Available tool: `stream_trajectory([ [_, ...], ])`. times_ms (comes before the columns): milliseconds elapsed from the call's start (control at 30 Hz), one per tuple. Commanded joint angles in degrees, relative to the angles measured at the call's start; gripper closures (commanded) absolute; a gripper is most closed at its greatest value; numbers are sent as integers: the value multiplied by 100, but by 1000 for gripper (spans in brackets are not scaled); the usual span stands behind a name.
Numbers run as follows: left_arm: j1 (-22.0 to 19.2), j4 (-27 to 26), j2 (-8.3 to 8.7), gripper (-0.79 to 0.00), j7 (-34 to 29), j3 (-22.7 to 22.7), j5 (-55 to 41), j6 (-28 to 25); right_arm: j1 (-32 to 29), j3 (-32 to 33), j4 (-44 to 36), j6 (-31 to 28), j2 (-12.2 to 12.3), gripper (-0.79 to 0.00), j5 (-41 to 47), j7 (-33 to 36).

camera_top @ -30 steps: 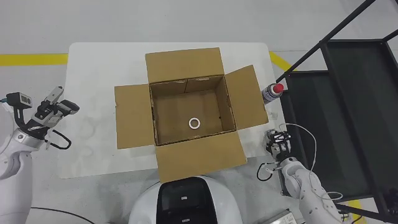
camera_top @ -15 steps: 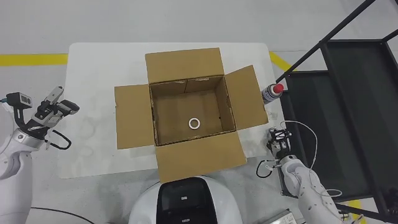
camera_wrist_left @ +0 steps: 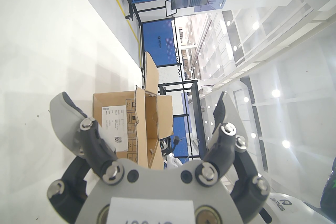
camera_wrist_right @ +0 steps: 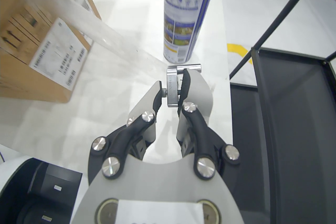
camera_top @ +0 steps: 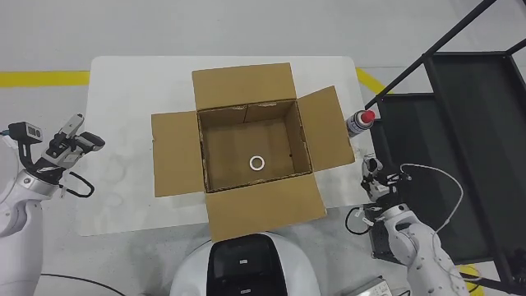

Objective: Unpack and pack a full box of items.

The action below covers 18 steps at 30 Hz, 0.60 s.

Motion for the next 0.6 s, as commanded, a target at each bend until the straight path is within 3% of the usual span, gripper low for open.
stream_trajectory([
  [0, 0, 0, 0, -785, 0, 0, 0, 0, -154, 84, -389, 51, 4, 0, -37, -65],
  [167, 0, 0, 0, -785, 0, 0, 0, 0, -453, 170, -1360, 568, -8, 0, -454, -137],
  [400, 0, 0, 0, -785, 0, 0, 0, 0, -366, -142, -2402, 511, -24, 0, -783, 96],
  [567, 0, 0, 0, -785, 0, 0, 0, 0, 16, -702, -2655, 353, -47, 0, -1004, 579],
])
